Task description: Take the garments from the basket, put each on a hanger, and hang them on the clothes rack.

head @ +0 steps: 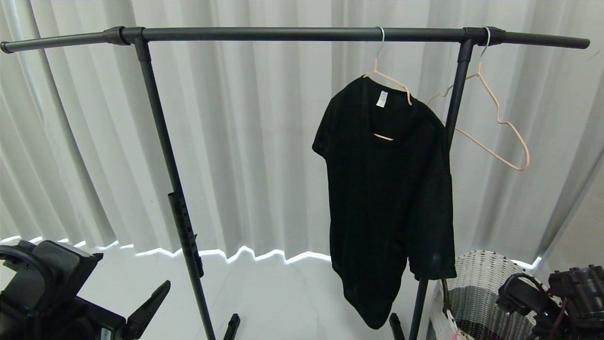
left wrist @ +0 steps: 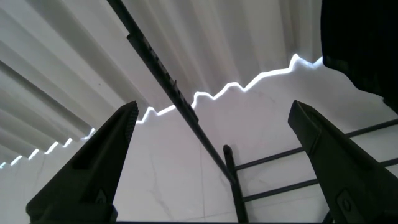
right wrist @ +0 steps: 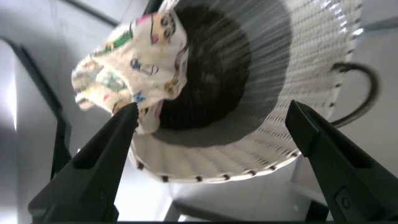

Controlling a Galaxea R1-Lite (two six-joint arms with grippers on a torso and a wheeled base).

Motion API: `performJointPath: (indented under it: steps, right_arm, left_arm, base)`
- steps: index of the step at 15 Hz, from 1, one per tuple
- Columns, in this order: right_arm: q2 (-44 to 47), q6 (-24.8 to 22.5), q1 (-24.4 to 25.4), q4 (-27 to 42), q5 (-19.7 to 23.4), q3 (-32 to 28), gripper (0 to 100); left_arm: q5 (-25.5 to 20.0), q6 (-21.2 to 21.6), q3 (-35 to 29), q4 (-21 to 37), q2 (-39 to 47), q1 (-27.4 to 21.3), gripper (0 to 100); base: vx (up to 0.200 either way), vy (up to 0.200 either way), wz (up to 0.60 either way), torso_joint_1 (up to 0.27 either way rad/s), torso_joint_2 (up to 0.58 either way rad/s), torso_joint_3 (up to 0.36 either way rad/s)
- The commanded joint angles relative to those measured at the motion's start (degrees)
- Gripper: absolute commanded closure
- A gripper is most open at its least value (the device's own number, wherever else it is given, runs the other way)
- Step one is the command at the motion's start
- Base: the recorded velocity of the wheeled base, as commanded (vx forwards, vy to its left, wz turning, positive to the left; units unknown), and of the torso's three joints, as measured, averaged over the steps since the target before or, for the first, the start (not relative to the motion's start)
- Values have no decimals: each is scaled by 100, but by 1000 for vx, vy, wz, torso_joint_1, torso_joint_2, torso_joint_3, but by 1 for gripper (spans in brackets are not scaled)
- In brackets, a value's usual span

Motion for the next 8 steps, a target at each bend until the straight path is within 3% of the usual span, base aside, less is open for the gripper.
performJointPath:
  steps: [1,3,6,8]
  right_arm:
    - [721,-2,-17,-516,7,15,0]
    - [896,-107,10,-568,25,32,0]
    - [888,-766,36,-630,490,261,0]
    - [888,-1232,36,-647,578,322,0]
  left_arm:
    - [4,12,52,1,-20,1,0]
    - [4,20,52,1,-11,1,0]
    - [4,20,96,1,-20,1,0]
    - [-5,20,166,-8,-38,-8,0]
  base:
    - [0,0,0,0,0,0]
    - [0,0,0,0,0,0]
    - [0,0,0,0,0,0]
    - [0,0,0,0,0,0]
